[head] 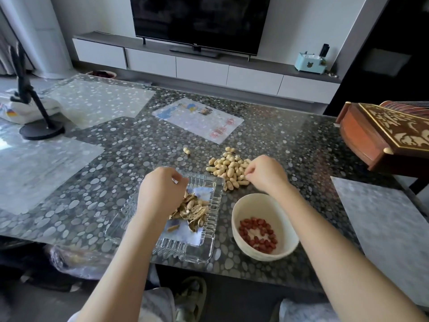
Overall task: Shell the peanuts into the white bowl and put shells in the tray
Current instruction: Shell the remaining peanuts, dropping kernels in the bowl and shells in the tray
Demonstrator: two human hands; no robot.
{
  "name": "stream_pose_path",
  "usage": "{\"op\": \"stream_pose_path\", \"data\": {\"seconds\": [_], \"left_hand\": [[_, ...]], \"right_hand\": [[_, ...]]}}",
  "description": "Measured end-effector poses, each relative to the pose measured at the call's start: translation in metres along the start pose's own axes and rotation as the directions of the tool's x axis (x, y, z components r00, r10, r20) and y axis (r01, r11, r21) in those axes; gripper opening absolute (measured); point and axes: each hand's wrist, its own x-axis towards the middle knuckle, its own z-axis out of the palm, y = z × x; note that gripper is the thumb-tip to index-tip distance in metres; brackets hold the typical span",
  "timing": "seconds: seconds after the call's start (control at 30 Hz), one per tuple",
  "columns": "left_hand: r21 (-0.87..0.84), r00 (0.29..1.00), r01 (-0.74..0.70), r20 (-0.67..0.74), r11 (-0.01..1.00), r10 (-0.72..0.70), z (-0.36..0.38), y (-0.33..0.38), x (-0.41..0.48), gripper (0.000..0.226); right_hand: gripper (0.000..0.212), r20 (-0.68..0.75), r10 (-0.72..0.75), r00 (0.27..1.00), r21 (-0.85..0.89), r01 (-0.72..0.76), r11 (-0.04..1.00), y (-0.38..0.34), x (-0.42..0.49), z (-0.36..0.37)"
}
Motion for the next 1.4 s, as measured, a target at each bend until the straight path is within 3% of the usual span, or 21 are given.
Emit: {"op": "stream_pose_path", "data": {"seconds": [0.17, 0.37, 0.53, 0.63, 0.73, 0.83, 0.9, 1.03, 1.23, 1.4], "left_hand": [[-0.047, 1.0, -0.011, -0.014, 0.999, 0.01, 0.003, 0.005, -0.001, 0.019], [-0.054, 0.999, -0.046, -0.006, 0.998, 0.045, 0.005, 0.014, -0.004, 0.025], [-0.106, 0.997, -0.073, 0.004, 0.992, 0.074, 0.007, 0.02, -0.006, 0.024], [-0.166, 0.994, -0.111, 0.003, 0.98, 0.113, 0.009, 0.026, -0.01, 0.034], [-0.297, 0.984, -0.15, 0.048, 0.943, 0.172, 0.012, 0.038, -0.019, 0.036], [-0.506, 0.962, -0.172, 0.099, 0.845, 0.255, 0.013, 0.052, -0.032, 0.016], [-0.62, 0.941, -0.154, 0.145, 0.77, 0.306, 0.014, 0.058, -0.04, 0.015], [-0.631, 0.913, -0.16, 0.197, 0.759, 0.357, 0.018, 0.064, -0.049, 0.026], [-0.669, 0.908, -0.078, 0.258, 0.739, 0.329, 0.029, 0.072, -0.056, 0.028], [-0.713, 0.92, -0.09, 0.208, 0.696, 0.332, 0.038, 0.082, -0.064, 0.029]], "right_hand": [[0.03, 0.197, 0.099, 0.975, -0.062, -0.088, 0.994, 0.02, 0.034, 0.013], [0.03, 0.216, 0.05, 0.975, 0.042, -0.06, 0.997, 0.023, 0.033, 0.021], [0.02, 0.162, -0.011, 0.987, 0.056, 0.002, 0.998, 0.034, 0.023, 0.009], [0.019, 0.015, -0.059, 0.998, 0.079, 0.057, 0.995, 0.039, 0.005, -0.009], [0.017, -0.094, -0.138, 0.986, 0.327, 0.162, 0.931, 0.038, -0.031, -0.025], [0.019, -0.017, -0.215, 0.977, 0.604, 0.181, 0.776, 0.033, -0.072, -0.032], [0.031, 0.014, -0.253, 0.967, 0.678, 0.177, 0.713, 0.032, -0.093, -0.034], [0.039, -0.006, -0.3, 0.954, 0.673, 0.226, 0.704, 0.034, -0.115, -0.033], [0.028, -0.059, -0.337, 0.94, 0.661, 0.29, 0.692, 0.039, -0.124, -0.024], [0.028, -0.242, -0.295, 0.924, 0.673, 0.379, 0.635, 0.034, -0.13, -0.016]]}}
